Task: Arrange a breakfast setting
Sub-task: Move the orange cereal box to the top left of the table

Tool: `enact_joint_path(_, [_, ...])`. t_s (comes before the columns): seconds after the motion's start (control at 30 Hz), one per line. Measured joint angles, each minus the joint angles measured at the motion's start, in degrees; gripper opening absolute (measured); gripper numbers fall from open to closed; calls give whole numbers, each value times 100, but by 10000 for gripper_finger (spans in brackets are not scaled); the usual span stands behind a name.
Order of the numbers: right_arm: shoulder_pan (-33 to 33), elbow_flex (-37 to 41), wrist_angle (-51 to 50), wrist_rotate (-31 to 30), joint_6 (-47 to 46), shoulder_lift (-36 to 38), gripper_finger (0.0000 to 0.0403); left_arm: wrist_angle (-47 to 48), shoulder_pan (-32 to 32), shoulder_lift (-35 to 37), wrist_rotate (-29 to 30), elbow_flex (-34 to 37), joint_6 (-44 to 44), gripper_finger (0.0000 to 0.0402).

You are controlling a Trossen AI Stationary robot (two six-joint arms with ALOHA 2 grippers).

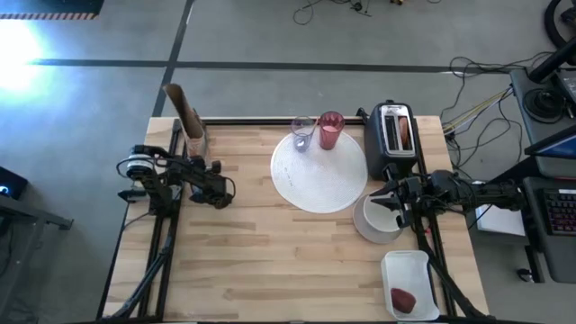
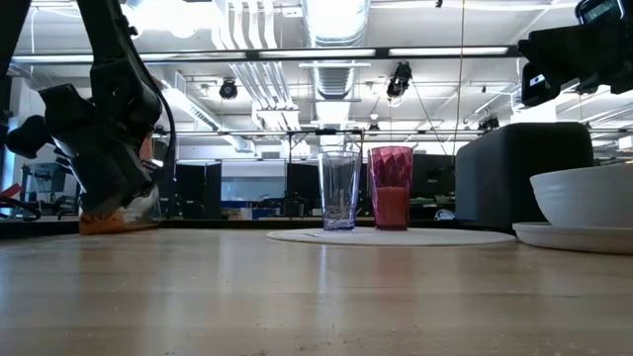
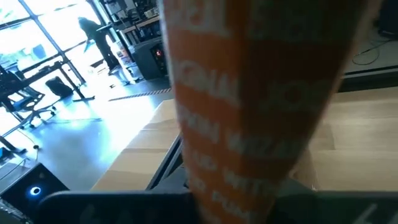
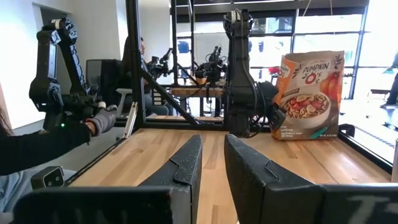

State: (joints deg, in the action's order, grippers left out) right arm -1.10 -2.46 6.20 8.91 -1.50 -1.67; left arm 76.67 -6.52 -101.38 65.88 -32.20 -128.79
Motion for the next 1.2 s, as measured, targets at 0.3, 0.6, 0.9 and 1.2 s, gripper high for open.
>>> enact_joint_path(0.3, [-1,0,0,2,0,0,59,-89,-1,0,-91,1,-2,92])
enact_joint_path(0.6, [0,0,0,1,0,1,59,-323,119,0,-535,-38,-7,158])
enact_joint_path(0.9, [-1,0,0,2,0,0,59,-369,432,9,-721,-151,66,218])
enact_joint_path(1.2, [1,0,0,0,0,2,59,-421,681,17,-881,-228,81,231])
